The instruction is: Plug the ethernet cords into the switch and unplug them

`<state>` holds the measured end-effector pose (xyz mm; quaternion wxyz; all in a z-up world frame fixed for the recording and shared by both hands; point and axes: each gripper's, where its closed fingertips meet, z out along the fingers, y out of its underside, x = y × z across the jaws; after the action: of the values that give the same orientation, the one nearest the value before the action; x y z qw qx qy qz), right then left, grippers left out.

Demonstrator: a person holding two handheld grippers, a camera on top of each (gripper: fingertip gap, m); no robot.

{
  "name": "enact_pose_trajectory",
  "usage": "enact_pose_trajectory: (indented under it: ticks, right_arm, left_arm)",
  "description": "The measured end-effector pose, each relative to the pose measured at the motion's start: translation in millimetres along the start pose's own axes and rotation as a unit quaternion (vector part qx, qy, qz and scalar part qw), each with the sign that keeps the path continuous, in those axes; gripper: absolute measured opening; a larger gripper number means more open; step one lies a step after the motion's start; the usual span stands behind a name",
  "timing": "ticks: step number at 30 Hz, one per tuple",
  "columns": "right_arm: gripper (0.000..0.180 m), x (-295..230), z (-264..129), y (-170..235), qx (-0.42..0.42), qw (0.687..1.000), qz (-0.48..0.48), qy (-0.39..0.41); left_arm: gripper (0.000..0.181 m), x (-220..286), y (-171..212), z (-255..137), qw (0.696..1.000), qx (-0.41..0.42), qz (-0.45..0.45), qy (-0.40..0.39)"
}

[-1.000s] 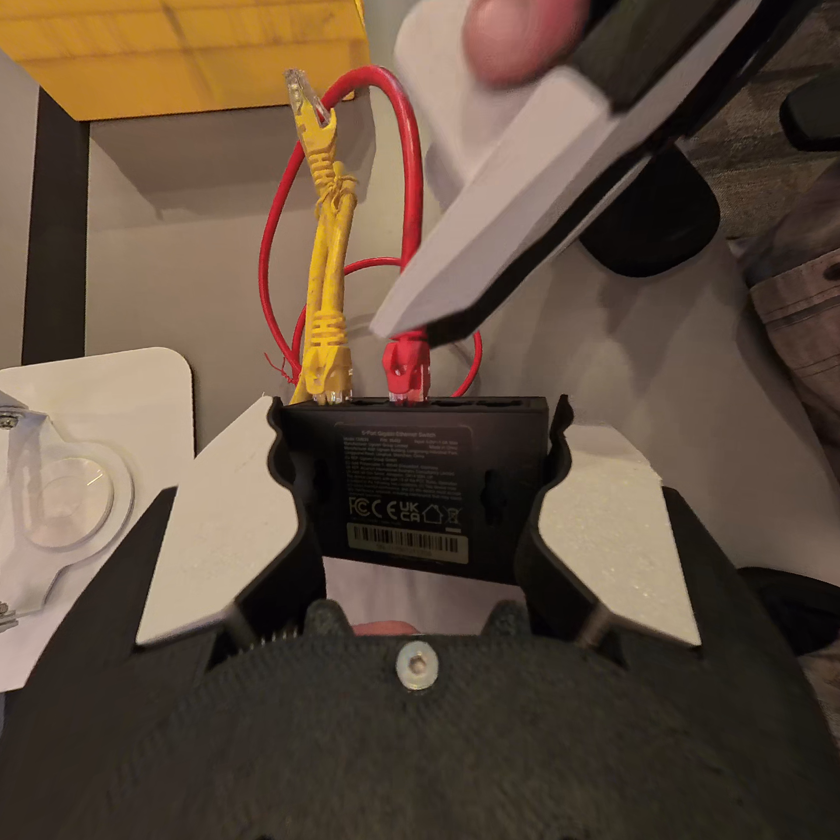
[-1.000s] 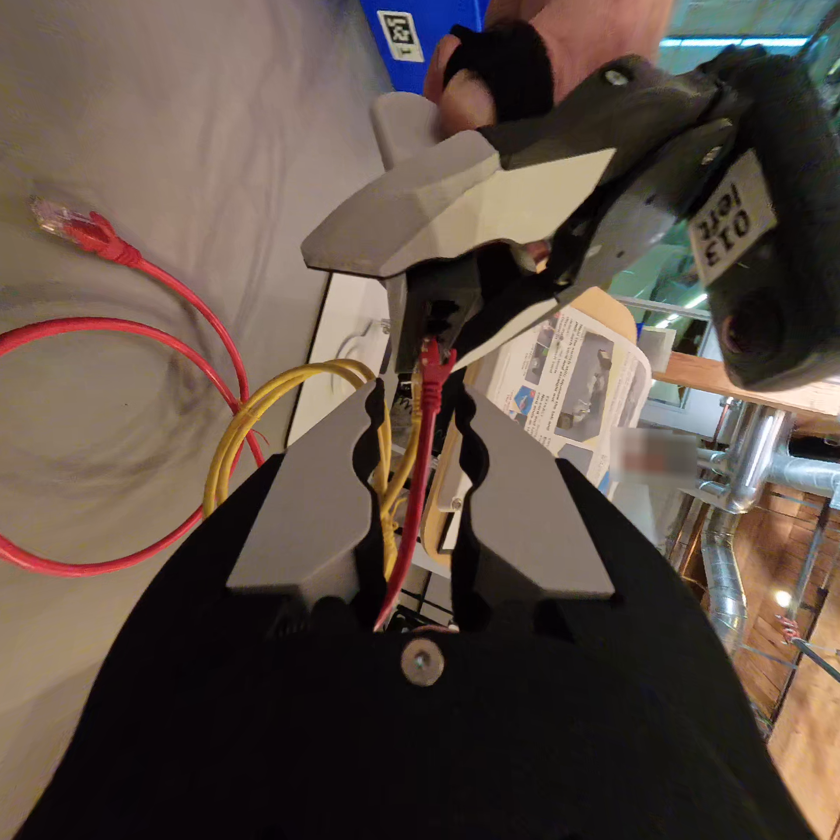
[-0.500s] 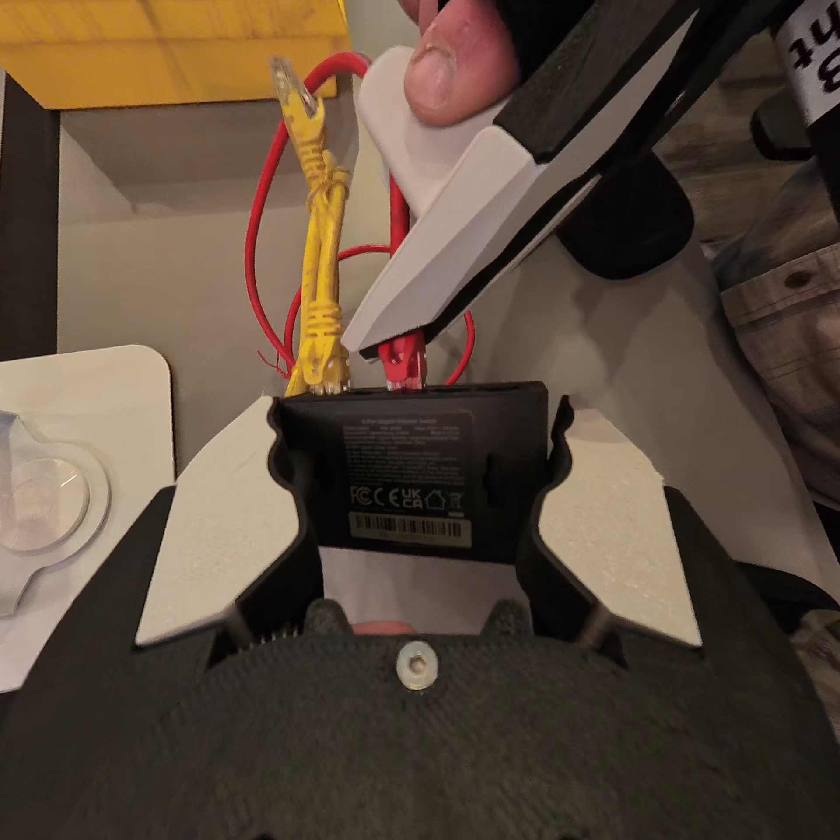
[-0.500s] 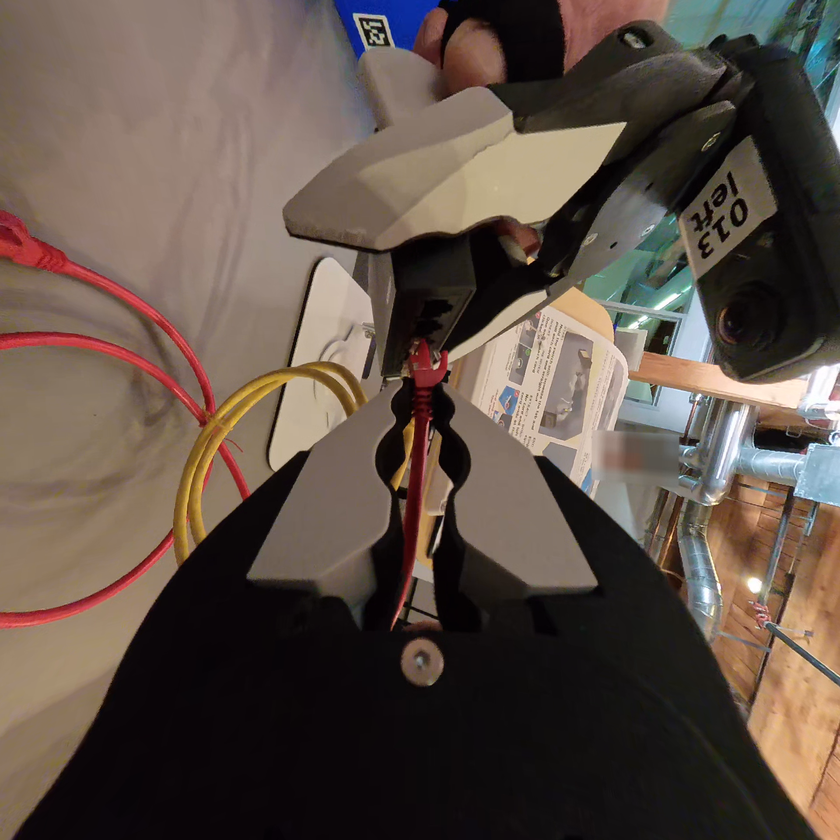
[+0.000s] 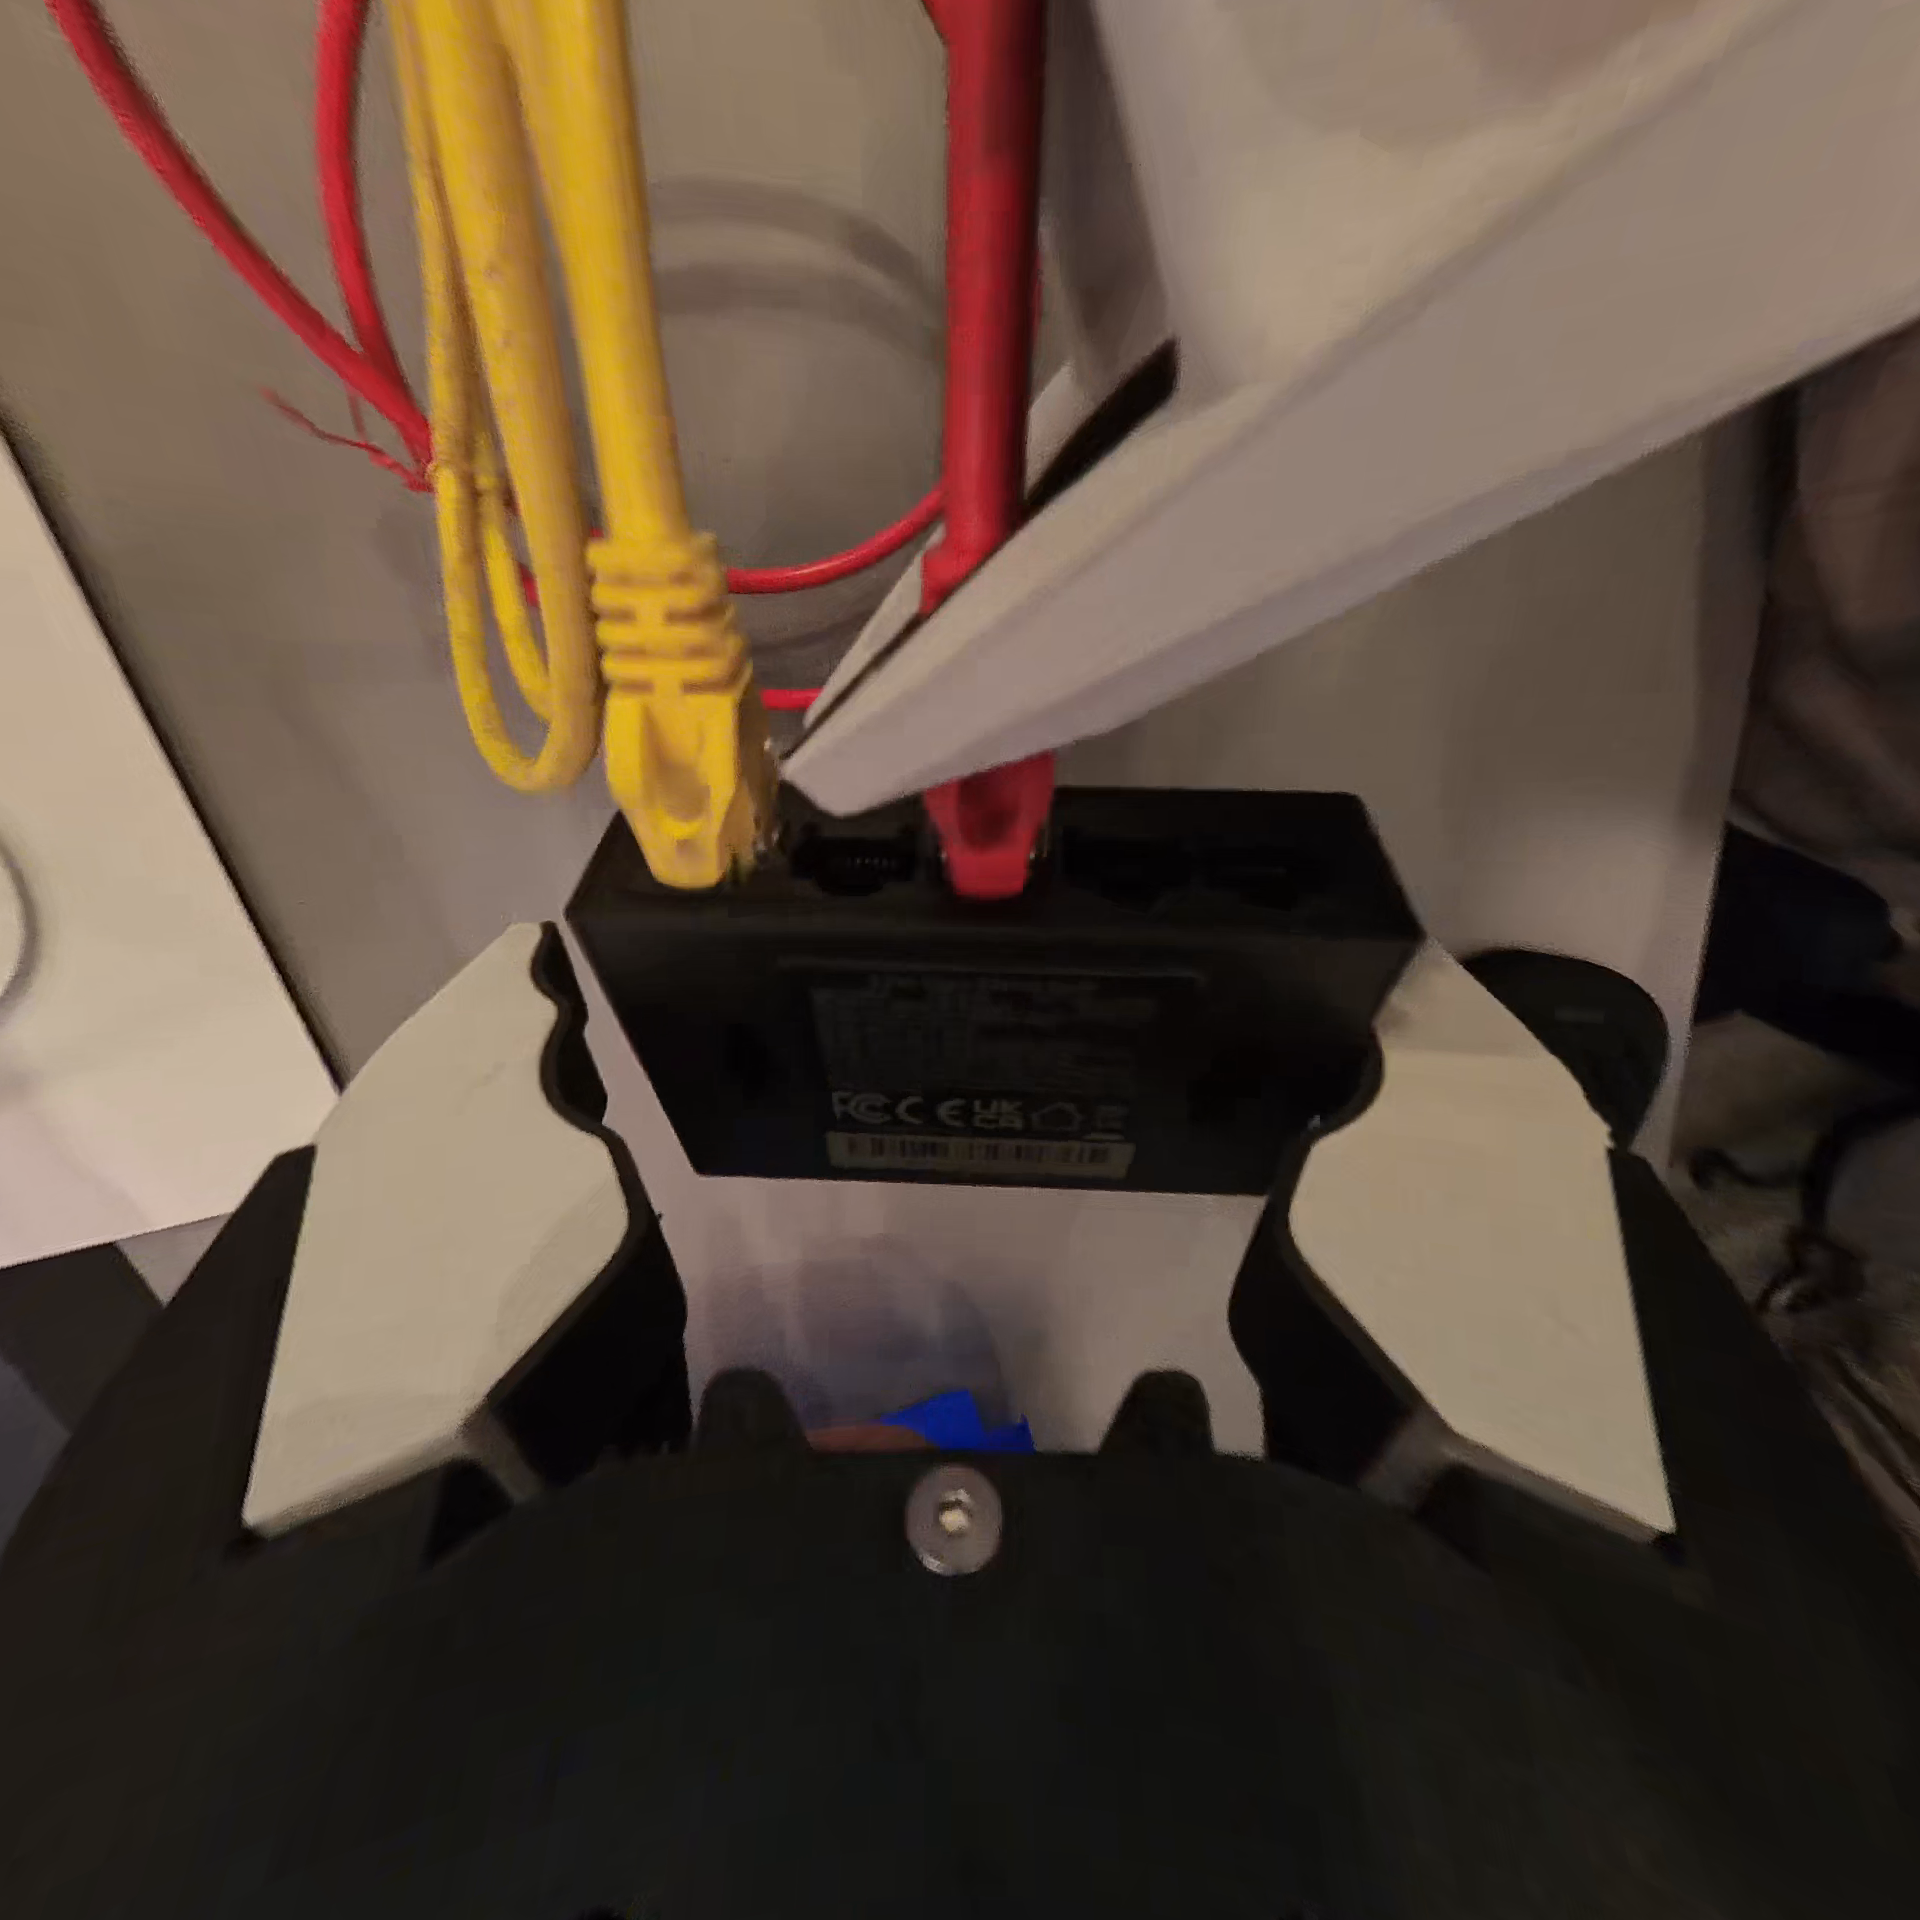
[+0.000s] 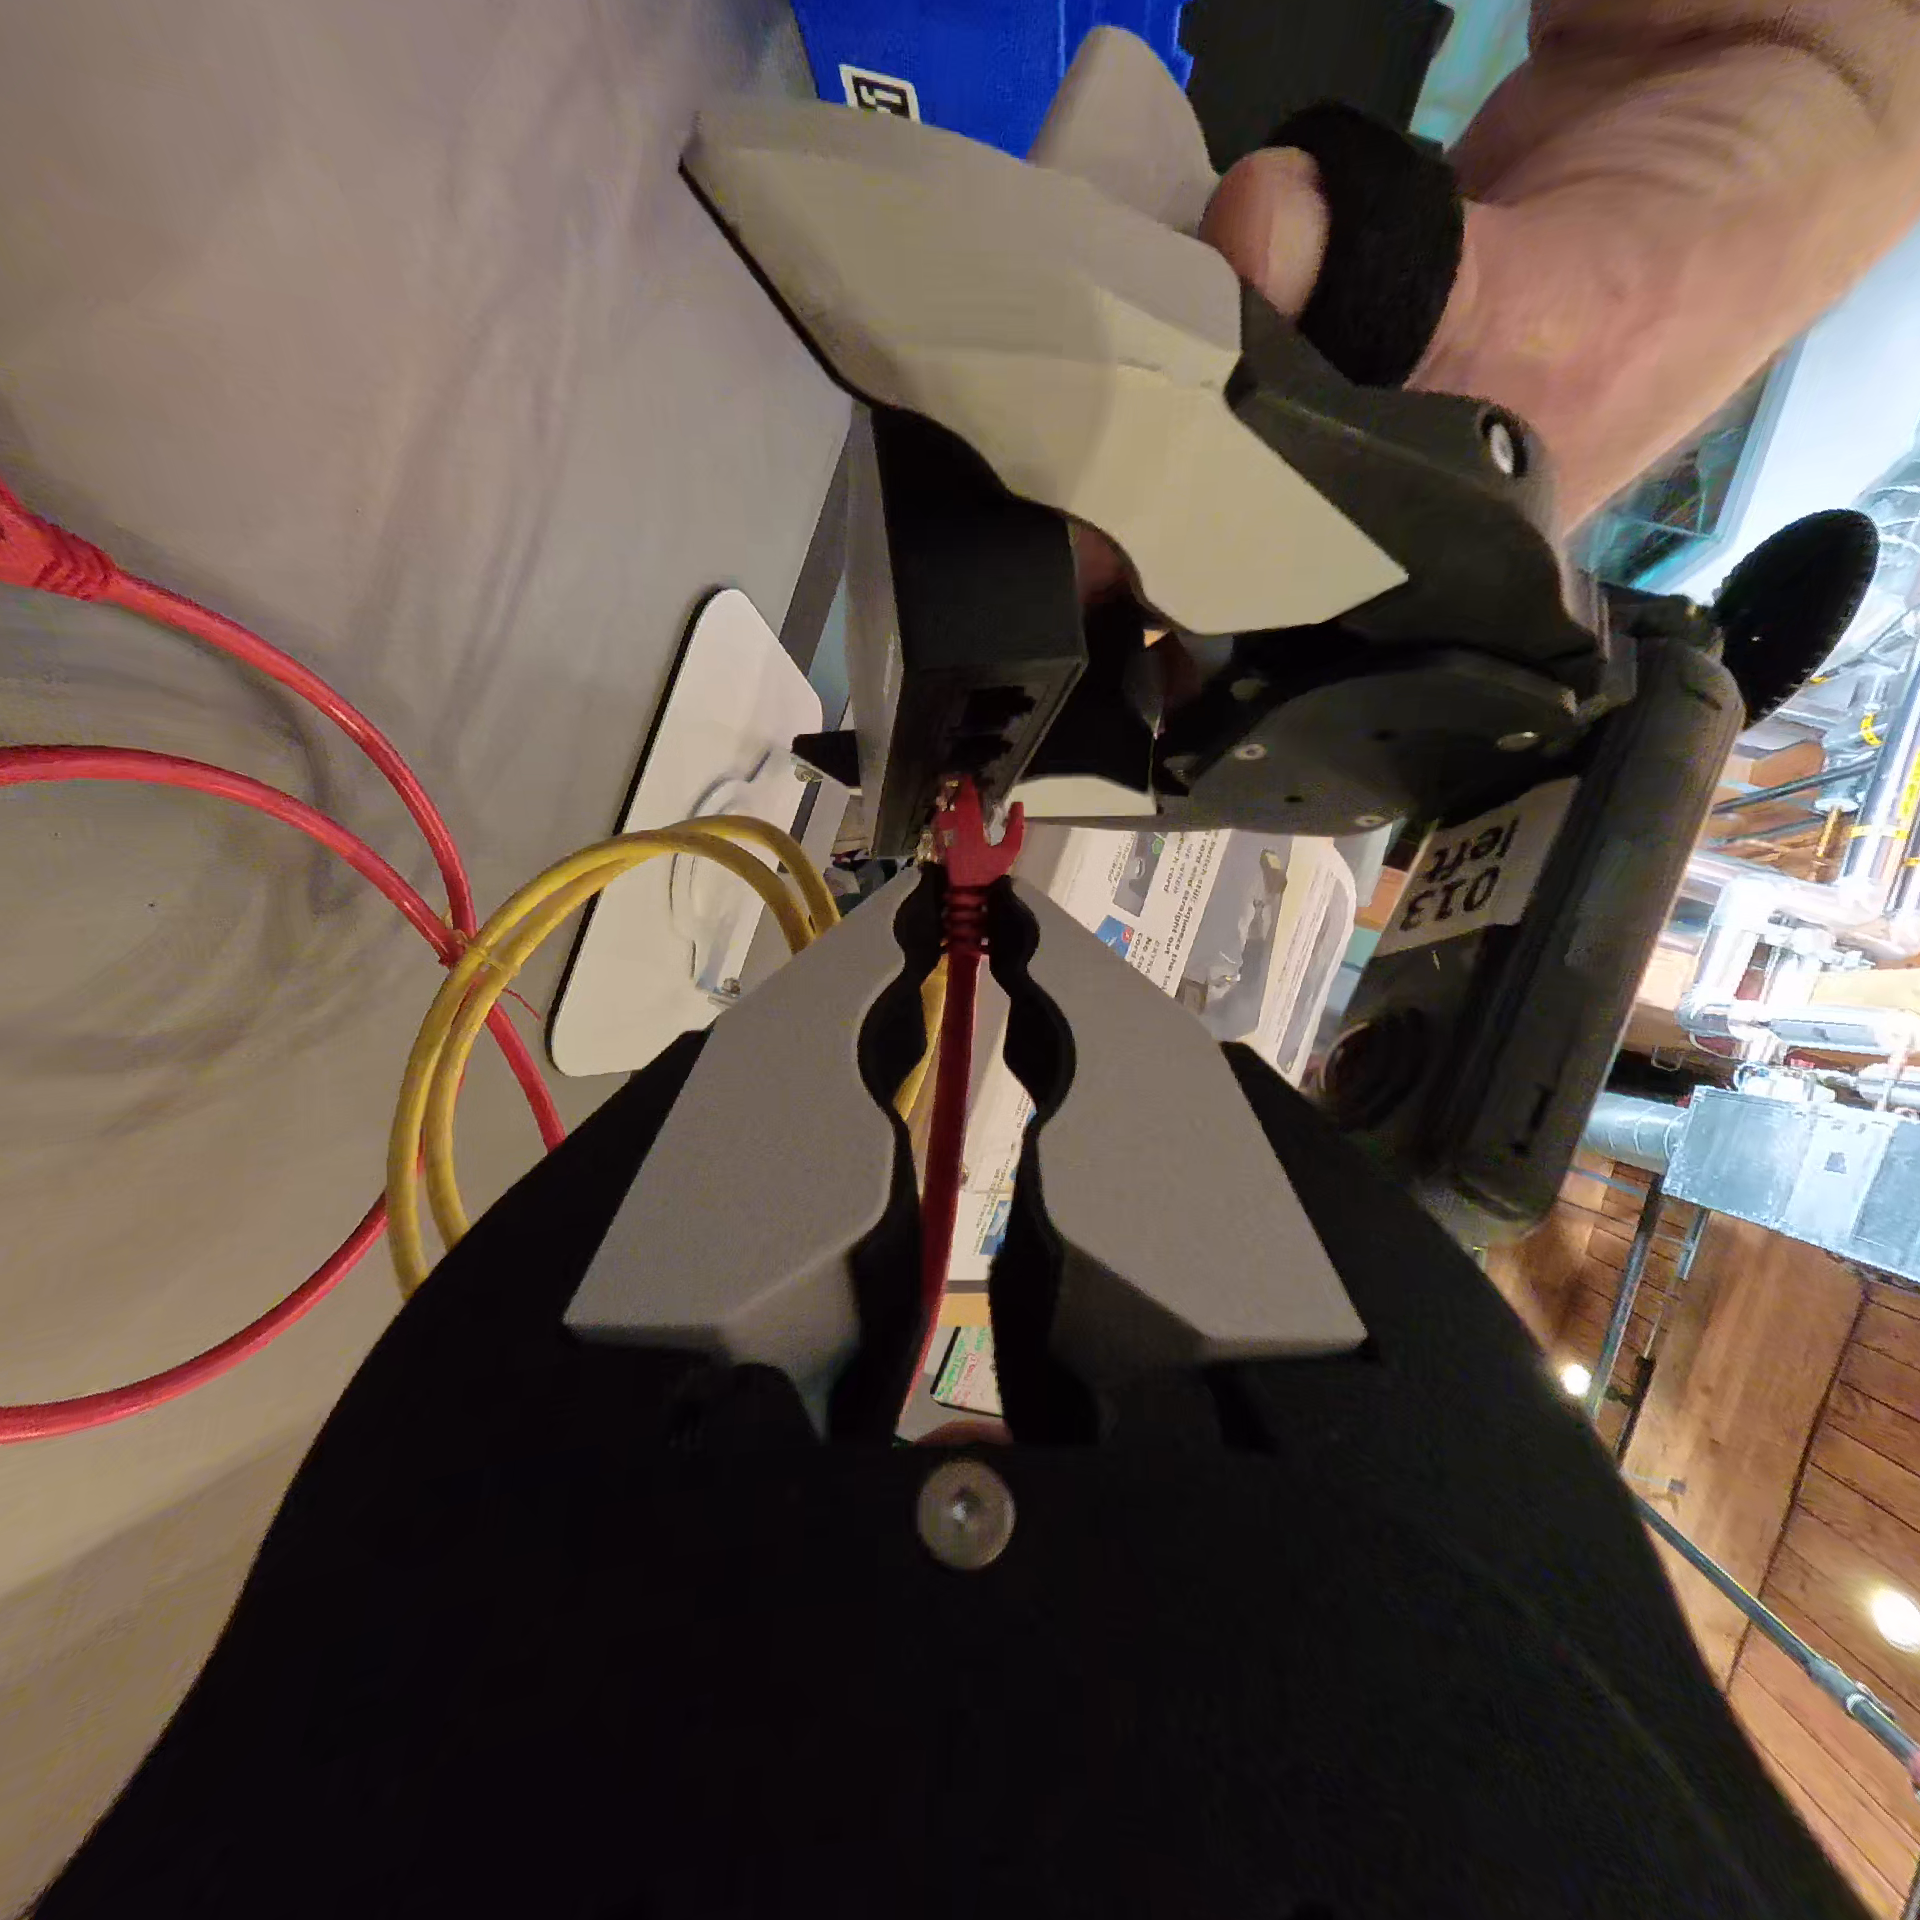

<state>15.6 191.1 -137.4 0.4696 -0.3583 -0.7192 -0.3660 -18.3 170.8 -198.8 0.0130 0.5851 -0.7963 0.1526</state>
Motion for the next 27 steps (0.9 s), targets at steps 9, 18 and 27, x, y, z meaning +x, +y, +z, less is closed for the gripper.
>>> enact_pose_trajectory:
  ticks: [9, 18, 27]
  right_arm:
    - [0.006, 1.5, -2.8, 8.5, -0.007, 1.0, 0.014, 0.01]
    - [0.008, 3.5, 1.3, 11.6, 0.006, 1.0, 0.017, 0.018]
    - [0.043, 32.2, -4.8, 7.1, 0.08, 0.991, 0.103, 0.018]
  left_arm:
    - [0.123, -2.3, -8.4, -3.7, 0.999, -0.031, 0.013, -0.011]
    - [0.123, -11.0, -7.4, -8.2, 0.999, -0.035, 0.024, -0.032]
    - [0.123, -13.0, 7.5, -29.4, 0.998, -0.042, 0.013, -0.049]
